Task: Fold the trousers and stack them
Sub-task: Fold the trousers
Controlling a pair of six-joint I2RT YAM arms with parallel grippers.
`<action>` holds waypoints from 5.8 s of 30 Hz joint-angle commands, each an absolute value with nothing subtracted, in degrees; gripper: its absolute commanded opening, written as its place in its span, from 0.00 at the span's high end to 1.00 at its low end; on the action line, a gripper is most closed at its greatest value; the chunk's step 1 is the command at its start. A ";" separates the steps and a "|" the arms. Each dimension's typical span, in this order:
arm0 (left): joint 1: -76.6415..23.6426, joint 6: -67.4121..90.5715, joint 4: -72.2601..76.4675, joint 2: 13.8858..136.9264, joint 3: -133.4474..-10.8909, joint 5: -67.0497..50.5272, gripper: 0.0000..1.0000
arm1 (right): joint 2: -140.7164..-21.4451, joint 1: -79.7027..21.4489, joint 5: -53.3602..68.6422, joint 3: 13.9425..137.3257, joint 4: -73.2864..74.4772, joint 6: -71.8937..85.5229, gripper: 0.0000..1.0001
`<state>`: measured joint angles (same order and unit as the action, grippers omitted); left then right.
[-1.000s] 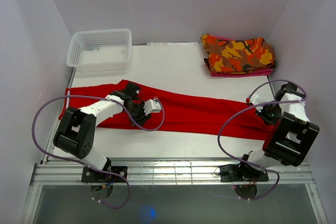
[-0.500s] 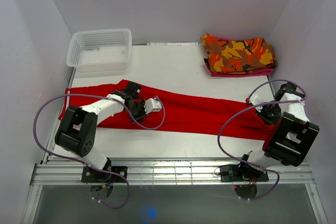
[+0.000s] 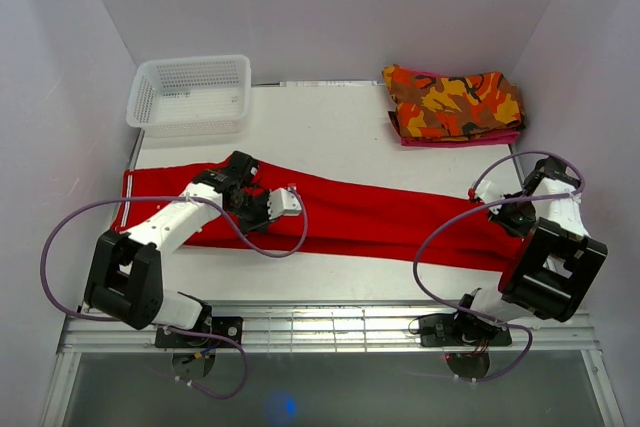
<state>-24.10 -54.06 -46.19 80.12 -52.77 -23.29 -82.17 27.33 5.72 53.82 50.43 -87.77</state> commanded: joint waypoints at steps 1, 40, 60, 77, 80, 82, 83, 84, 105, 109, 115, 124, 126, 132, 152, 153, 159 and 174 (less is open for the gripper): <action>-23.21 -57.12 -53.95 78.31 -54.84 -29.52 1.00 | -79.37 27.16 4.40 53.27 50.45 -91.31 0.92; -21.97 -58.34 -58.78 90.36 -56.96 -34.11 1.00 | -100.81 27.42 -2.00 60.65 47.73 -52.47 0.67; -18.81 -56.25 -54.75 93.52 -55.35 -34.35 0.52 | -101.07 25.67 -3.60 63.02 47.11 -55.20 0.65; -18.90 -29.90 -42.90 91.30 -65.31 -31.30 0.22 | -97.65 11.53 12.83 76.82 61.26 -50.45 0.45; -18.81 -25.67 -39.64 93.77 -63.81 -27.35 0.22 | -95.54 6.43 12.75 72.35 62.66 -50.89 0.48; -18.81 -24.70 -37.37 94.83 -61.53 -27.42 0.22 | -95.10 4.22 12.13 68.57 62.49 -50.98 0.51; -18.81 -23.83 -36.40 95.01 -60.74 -27.68 0.22 | -94.75 3.78 11.87 67.34 61.79 -51.06 0.54; -18.81 -22.95 -35.86 95.62 -60.04 -27.86 0.22 | -94.57 3.26 10.47 65.93 61.27 -51.06 0.55; -6.52 -16.35 -43.51 95.27 -77.93 -36.82 0.16 | -101.25 7.83 -17.52 61.86 34.35 -59.94 0.66; -4.31 -20.46 -44.90 97.90 -82.96 -31.74 0.16 | -100.90 3.88 -6.70 73.09 42.96 -56.79 0.63; -0.27 -23.37 -47.02 96.16 -76.75 -34.10 0.19 | -104.67 -3.59 18.34 91.03 53.87 -43.97 0.59; 4.66 -41.72 -50.62 83.43 -61.19 -44.89 0.23 | -122.23 -18.53 30.23 115.47 36.17 -13.07 0.53; 4.57 -50.42 -52.02 78.15 -56.35 -46.40 0.23 | -124.62 -21.70 32.33 117.76 30.61 -7.41 0.53; 4.04 -59.41 -53.53 74.79 -46.43 -41.32 0.25 | -133.94 -30.23 37.52 122.69 14.35 3.23 0.54; 0.97 -57.66 -50.10 74.53 -39.46 -35.07 0.28 | -150.47 -41.39 29.01 125.77 -12.57 20.92 0.42; -0.95 -56.96 -49.66 74.27 -39.11 -34.98 0.28 | -150.82 -41.66 28.74 125.95 -12.57 20.66 0.42; -1.49 -55.46 -48.69 74.18 -38.24 -33.58 0.29 | -151.96 -42.54 29.26 125.16 -12.83 18.72 0.55; -1.58 -56.51 -50.35 77.87 -36.91 -30.06 0.68 | -147.30 -41.05 22.60 122.25 -16.88 20.65 0.92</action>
